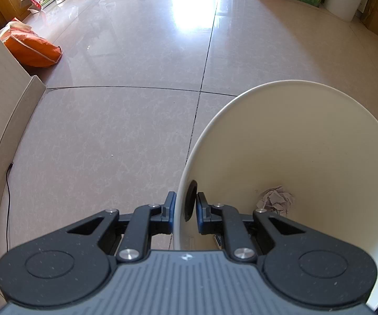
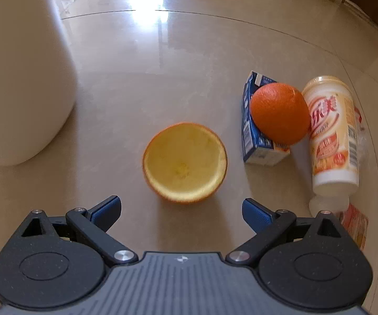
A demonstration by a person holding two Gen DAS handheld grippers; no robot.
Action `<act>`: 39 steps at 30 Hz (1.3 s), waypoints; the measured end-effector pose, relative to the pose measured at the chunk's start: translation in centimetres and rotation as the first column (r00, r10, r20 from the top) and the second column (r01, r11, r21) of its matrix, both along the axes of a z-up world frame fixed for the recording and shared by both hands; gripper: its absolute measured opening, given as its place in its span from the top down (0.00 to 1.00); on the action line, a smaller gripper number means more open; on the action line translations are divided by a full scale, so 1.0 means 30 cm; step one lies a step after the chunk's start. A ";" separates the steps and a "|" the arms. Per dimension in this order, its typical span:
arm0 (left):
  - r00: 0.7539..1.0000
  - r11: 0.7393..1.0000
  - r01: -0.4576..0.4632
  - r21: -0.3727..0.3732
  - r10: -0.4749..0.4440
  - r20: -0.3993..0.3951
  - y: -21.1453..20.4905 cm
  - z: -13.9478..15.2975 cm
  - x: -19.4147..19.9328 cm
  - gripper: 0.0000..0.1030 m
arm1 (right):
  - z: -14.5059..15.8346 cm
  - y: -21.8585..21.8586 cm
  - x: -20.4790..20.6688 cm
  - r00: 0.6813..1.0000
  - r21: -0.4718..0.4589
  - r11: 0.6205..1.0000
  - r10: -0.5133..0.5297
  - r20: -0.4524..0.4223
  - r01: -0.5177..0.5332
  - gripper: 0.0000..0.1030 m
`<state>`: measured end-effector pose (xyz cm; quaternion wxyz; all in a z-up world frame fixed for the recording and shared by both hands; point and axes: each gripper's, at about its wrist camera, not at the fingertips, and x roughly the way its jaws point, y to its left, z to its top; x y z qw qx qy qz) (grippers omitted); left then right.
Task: Collect trash
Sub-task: 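Return the right tool to the pile toward the half orange peel, then close the right tool on the half orange peel and lift it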
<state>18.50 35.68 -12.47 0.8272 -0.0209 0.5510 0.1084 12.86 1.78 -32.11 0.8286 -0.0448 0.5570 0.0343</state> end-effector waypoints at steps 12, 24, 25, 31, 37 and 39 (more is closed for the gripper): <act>1.000 1.000 0.010 0.006 -0.010 0.001 -0.004 -0.006 -0.001 0.87 | -0.113 0.018 0.133 1.000 -0.070 0.997 0.014 -0.001 -0.014 0.02; 1.000 1.000 0.006 0.003 -0.006 -0.001 -0.009 -0.008 0.002 0.86 | -0.120 0.055 0.196 0.997 -0.097 0.993 0.067 -0.046 -0.071 0.21; 1.000 1.000 0.006 0.003 -0.006 0.000 -0.009 -0.007 0.002 0.87 | -0.119 0.058 0.197 0.996 -0.099 0.992 0.068 -0.050 -0.073 0.22; 1.000 1.000 0.014 0.001 -0.014 -0.007 -0.005 -0.007 0.006 0.87 | -0.090 0.041 0.210 0.994 -0.074 0.995 0.058 -0.091 -0.065 0.25; 1.000 1.000 0.022 -0.006 -0.022 -0.006 -0.001 -0.008 0.009 0.87 | -0.018 0.037 0.179 0.990 -0.067 0.993 0.087 -0.108 -0.095 0.25; 1.000 1.000 0.022 -0.006 -0.022 -0.005 0.000 -0.007 0.008 0.87 | 0.037 0.039 0.165 0.989 -0.060 0.992 0.108 -0.101 -0.114 0.25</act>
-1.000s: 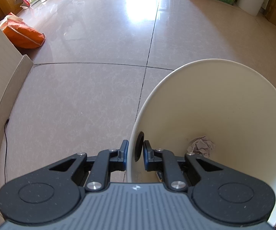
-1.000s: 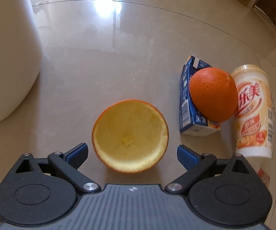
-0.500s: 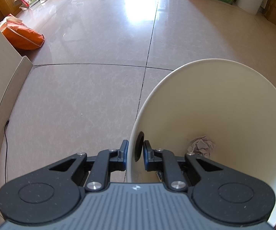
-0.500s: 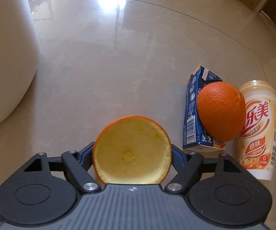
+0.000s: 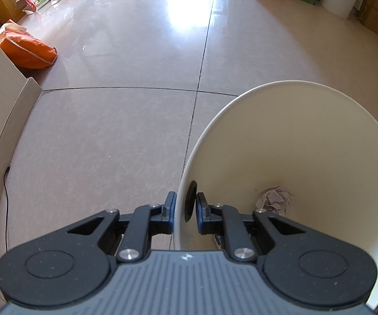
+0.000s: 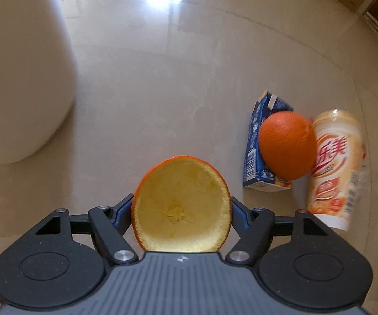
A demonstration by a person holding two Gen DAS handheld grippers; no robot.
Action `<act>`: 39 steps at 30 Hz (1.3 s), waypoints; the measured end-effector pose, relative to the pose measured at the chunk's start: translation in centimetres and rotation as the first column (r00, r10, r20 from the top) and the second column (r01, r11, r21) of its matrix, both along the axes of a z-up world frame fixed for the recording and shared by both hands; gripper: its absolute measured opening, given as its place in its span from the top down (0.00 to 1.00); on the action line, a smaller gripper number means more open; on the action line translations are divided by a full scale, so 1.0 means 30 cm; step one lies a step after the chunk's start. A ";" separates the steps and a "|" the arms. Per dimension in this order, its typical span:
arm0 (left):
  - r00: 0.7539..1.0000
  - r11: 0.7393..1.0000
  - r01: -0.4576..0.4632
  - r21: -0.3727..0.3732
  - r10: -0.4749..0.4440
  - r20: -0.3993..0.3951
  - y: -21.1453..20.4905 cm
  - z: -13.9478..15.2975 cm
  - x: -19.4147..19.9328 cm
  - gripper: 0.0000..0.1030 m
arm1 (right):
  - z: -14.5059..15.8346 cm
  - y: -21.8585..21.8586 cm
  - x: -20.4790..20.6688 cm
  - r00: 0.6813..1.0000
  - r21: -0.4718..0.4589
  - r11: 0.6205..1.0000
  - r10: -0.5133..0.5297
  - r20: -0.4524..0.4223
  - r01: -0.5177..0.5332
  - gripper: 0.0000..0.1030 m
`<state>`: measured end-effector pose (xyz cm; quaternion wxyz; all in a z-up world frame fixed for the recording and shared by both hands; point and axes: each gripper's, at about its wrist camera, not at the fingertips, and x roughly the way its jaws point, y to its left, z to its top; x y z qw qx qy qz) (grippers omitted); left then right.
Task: Collect trash
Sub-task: 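Close the right tool on the half orange peel and lift it, then carry the peel over the bin and open the right tool to drop it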
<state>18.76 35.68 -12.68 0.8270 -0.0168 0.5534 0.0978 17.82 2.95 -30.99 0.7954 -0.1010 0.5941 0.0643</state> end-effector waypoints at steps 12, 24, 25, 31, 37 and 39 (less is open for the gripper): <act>0.999 0.999 0.038 0.032 -0.037 -0.006 -0.030 0.002 -0.001 0.87 | 0.510 0.018 -0.047 0.990 0.076 0.990 0.116 0.085 -0.123 0.25; 0.998 0.998 0.054 0.038 -0.053 -0.020 -0.038 0.006 0.016 0.87 | 0.901 0.189 0.006 0.937 0.177 0.939 0.246 0.248 -0.294 0.25; 0.998 0.998 0.053 0.036 -0.052 -0.021 -0.037 0.007 0.017 0.87 | 0.910 0.206 0.015 0.933 0.188 0.933 0.257 0.253 -0.308 0.25; 0.999 0.999 0.045 0.028 -0.044 -0.024 -0.026 0.009 0.023 0.87 | 0.918 0.298 0.055 0.922 0.219 0.910 0.298 0.246 -0.353 0.25; 0.999 0.999 0.045 0.028 -0.045 -0.025 -0.024 0.005 0.023 0.87 | 0.909 0.369 0.058 0.926 0.243 0.903 0.305 0.223 -0.356 0.25; 0.999 0.999 0.044 0.026 -0.043 -0.026 -0.023 0.006 0.024 0.87 | 0.906 0.385 0.063 0.930 0.251 0.905 0.293 0.220 -0.344 0.23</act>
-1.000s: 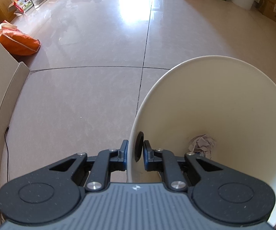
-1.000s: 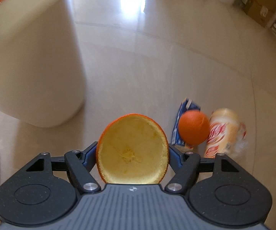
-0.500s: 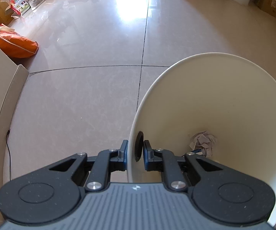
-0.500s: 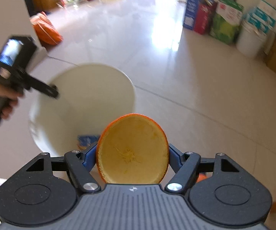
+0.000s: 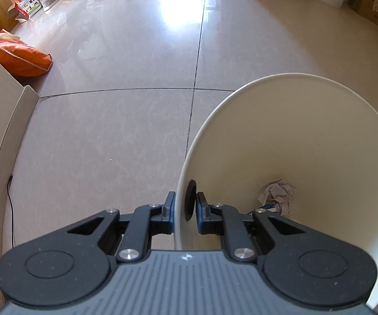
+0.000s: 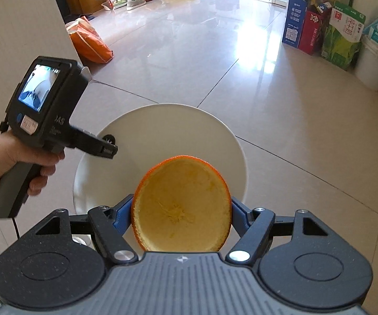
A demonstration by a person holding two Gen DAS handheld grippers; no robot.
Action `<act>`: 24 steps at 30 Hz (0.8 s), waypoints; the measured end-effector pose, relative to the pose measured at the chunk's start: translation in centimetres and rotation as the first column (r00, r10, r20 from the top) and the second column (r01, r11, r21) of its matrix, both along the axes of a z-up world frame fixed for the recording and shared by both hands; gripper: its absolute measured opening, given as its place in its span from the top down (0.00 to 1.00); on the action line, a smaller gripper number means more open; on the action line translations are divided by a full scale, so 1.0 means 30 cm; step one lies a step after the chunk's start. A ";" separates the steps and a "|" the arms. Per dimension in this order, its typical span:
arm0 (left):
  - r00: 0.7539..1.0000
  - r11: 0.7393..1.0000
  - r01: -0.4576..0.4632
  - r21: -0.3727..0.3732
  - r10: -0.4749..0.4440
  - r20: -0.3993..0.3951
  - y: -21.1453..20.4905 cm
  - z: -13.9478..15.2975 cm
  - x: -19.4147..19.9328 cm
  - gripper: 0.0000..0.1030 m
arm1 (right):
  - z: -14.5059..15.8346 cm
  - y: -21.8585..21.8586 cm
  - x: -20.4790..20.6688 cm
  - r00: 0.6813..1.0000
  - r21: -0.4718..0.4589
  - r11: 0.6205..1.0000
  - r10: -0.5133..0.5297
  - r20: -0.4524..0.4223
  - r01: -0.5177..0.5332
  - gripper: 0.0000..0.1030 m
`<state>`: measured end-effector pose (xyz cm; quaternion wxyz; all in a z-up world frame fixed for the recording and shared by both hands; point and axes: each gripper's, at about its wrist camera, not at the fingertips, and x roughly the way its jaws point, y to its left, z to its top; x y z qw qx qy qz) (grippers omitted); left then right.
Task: Collect trash
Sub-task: 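Carry the peel over the bin and open the right tool to drop it, then move the right tool back to the pile toward the red snack packet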
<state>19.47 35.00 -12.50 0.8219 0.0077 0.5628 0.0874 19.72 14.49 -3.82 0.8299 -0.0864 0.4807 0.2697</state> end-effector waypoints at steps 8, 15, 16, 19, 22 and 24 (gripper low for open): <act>1.000 1.000 -0.003 -0.001 0.003 0.002 0.001 -0.002 -0.002 0.87 | -0.007 0.036 -0.012 0.998 0.034 0.999 -0.019 0.060 0.017 0.04; 1.000 1.000 -0.002 0.005 0.002 0.002 -0.002 -0.005 -0.002 0.87 | -0.036 -0.020 -0.039 0.993 0.067 0.993 -0.105 0.055 0.101 0.04; 1.000 1.000 -0.002 0.004 0.002 0.002 -0.002 -0.006 -0.002 0.87 | -0.041 -0.032 -0.044 0.991 0.074 0.990 -0.122 0.054 0.117 0.04; 1.000 1.000 -0.006 0.000 0.006 0.001 0.000 -0.006 -0.001 0.87 | -0.059 -0.070 -0.066 0.982 0.087 0.981 -0.180 0.065 0.174 0.03; 1.000 1.000 -0.007 0.001 0.007 0.001 0.000 -0.003 -0.002 0.87 | -0.091 -0.111 -0.097 0.969 0.089 0.970 -0.234 0.080 0.226 0.02; 1.000 1.000 -0.005 0.004 0.005 0.001 -0.001 -0.002 -0.001 0.87 | -0.122 -0.154 -0.116 0.958 0.081 0.959 -0.277 0.075 0.271 0.02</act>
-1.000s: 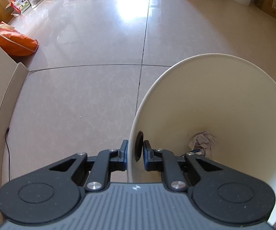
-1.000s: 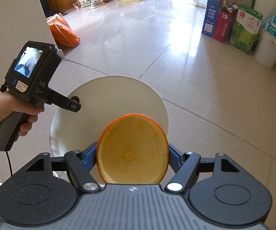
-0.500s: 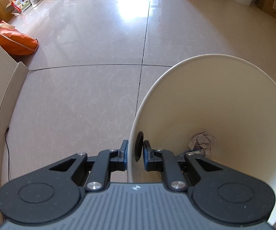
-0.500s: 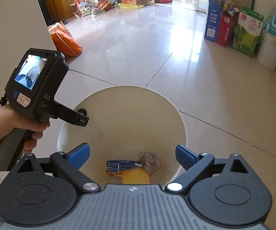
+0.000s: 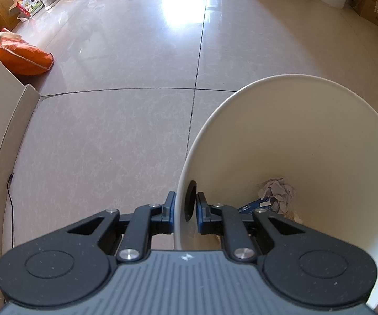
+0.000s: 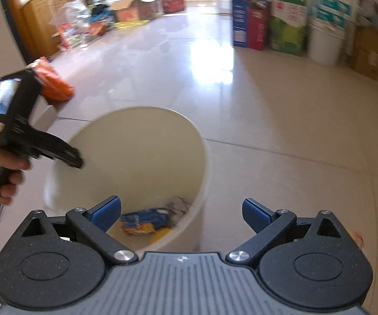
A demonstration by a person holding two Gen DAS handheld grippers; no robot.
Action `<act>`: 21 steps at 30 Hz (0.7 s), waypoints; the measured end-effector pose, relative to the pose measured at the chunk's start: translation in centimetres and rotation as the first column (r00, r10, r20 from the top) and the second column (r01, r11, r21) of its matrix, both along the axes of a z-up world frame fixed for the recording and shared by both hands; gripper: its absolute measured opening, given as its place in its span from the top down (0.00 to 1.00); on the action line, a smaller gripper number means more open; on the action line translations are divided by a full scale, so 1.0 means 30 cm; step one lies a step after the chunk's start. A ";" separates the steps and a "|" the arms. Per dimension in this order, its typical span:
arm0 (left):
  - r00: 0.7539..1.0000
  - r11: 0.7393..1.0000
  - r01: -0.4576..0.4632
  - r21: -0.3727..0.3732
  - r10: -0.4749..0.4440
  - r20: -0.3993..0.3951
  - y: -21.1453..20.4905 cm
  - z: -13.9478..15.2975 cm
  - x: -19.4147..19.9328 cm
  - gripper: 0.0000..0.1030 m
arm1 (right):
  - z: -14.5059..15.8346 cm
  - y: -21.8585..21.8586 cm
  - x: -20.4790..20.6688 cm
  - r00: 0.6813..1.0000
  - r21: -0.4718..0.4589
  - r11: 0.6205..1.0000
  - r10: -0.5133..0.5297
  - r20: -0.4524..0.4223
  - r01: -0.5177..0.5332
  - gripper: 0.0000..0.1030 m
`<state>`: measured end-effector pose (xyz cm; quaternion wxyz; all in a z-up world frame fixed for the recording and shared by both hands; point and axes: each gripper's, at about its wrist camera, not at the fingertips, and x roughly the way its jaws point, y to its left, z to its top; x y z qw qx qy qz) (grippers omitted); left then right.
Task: Collect trash
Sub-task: 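Move the right tool back to the pile toward the red snack packet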
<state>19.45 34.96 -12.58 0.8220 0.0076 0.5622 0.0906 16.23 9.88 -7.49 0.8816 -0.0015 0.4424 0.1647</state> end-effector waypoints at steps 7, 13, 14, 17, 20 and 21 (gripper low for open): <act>1.000 1.000 0.002 0.010 -0.002 -0.002 -0.007 -0.001 0.001 0.87 | -0.158 -0.211 -0.076 0.971 -0.068 0.973 -0.224 -0.081 0.219 0.02; 1.000 1.000 0.010 0.018 -0.010 -0.007 -0.018 -0.003 0.003 0.87 | -0.341 -0.420 -0.172 0.897 -0.173 0.900 -0.423 -0.130 0.400 0.02; 1.000 1.000 0.011 0.019 -0.011 -0.008 -0.019 -0.004 0.004 0.87 | -0.369 -0.461 -0.190 0.883 -0.182 0.887 -0.451 -0.133 0.425 0.02; 1.000 1.000 0.014 0.023 -0.013 -0.012 -0.024 -0.005 0.006 0.87 | -0.447 -0.570 -0.219 0.832 -0.203 0.840 -0.535 -0.147 0.504 0.02; 1.000 1.000 0.015 0.027 -0.014 -0.018 -0.028 -0.007 0.011 0.87 | -0.521 -0.682 -0.246 0.792 -0.241 0.796 -0.594 -0.139 0.555 0.02; 1.000 0.999 0.017 0.029 -0.016 -0.018 -0.029 -0.008 0.012 0.87 | -0.540 -0.708 -0.248 0.783 -0.256 0.783 -0.609 -0.126 0.567 0.02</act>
